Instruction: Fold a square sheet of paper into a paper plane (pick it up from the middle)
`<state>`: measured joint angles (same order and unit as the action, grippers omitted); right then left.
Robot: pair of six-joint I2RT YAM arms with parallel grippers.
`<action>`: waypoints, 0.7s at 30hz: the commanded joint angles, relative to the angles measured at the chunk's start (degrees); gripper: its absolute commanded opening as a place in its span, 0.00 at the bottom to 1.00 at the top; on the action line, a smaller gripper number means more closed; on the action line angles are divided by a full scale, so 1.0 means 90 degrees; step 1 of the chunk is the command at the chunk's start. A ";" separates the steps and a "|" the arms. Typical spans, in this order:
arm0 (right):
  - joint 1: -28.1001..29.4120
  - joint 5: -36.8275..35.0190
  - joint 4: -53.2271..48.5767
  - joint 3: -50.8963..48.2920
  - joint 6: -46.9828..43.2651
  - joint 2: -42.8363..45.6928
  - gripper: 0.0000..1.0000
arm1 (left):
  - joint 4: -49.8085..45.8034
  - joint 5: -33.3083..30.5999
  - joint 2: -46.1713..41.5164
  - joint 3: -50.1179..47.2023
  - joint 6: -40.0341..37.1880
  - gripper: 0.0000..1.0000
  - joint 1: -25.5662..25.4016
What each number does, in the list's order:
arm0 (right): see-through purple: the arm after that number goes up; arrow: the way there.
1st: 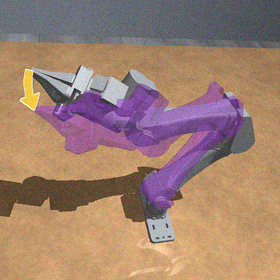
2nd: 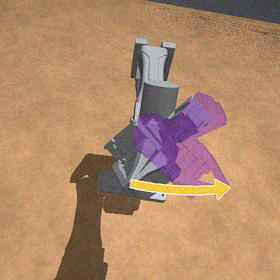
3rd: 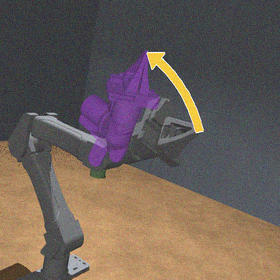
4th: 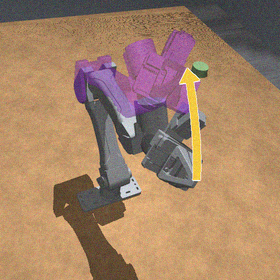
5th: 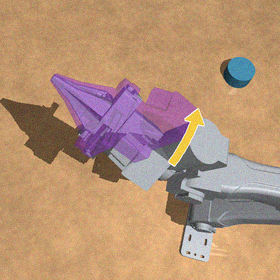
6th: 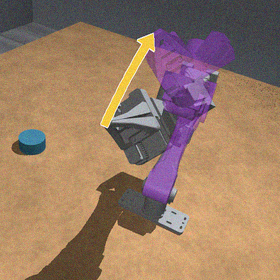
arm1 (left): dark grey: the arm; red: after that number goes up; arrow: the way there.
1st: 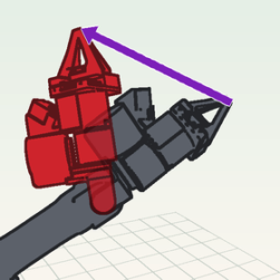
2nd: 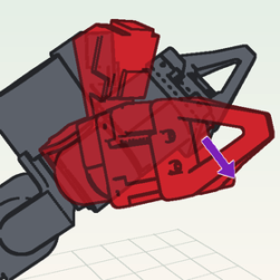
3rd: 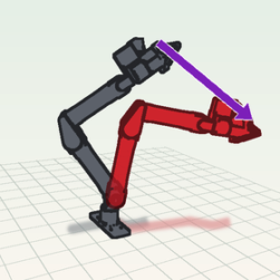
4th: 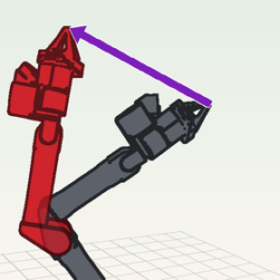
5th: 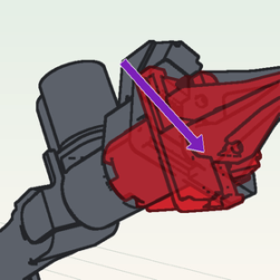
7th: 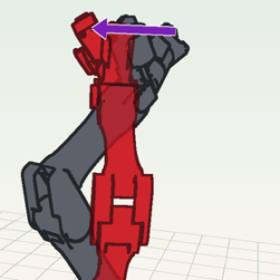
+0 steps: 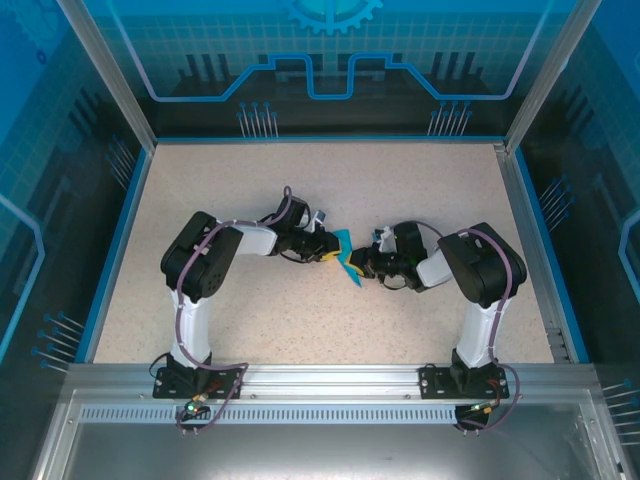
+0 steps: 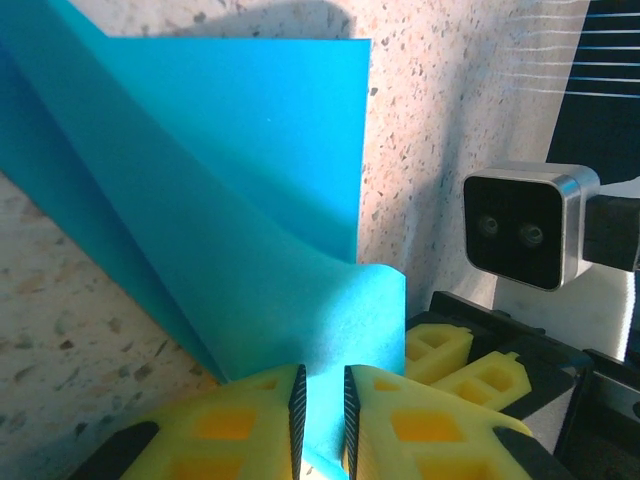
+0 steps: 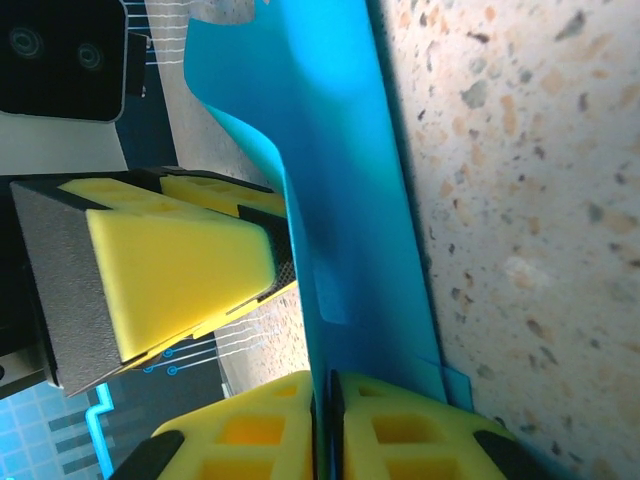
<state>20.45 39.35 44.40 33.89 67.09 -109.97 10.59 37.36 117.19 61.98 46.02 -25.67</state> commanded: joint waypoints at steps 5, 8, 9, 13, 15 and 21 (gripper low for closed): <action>-0.0065 -0.0126 -0.0740 0.0150 -0.0100 -0.0220 0.16 | -0.0369 -0.0011 0.0123 0.0231 -0.0272 0.20 -0.0038; -0.0065 -0.0105 -0.0864 0.0188 -0.0162 -0.0165 0.16 | -0.0472 -0.0049 0.0116 0.0262 -0.0310 0.21 -0.0034; -0.0065 -0.0097 -0.0894 0.0197 -0.0176 -0.0147 0.16 | -0.0509 -0.0067 0.0114 0.0264 -0.0322 0.20 -0.0038; -0.0065 -0.0072 -0.1095 0.0240 -0.0270 -0.0040 0.19 | -0.0664 -0.0118 0.0132 0.0312 -0.0367 0.20 -0.0038; -0.0065 -0.0075 -0.1220 0.0267 -0.0337 0.0027 0.19 | -0.0700 -0.0109 0.0153 0.0350 -0.0377 0.20 -0.0038; -0.0071 -0.0120 -0.1717 0.0278 -0.0634 0.0343 0.21 | -0.0774 -0.0090 0.0191 0.0421 -0.0398 0.20 -0.0038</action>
<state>20.21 40.29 35.97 36.34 63.70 -108.05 5.58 36.91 117.49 64.25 43.75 -25.67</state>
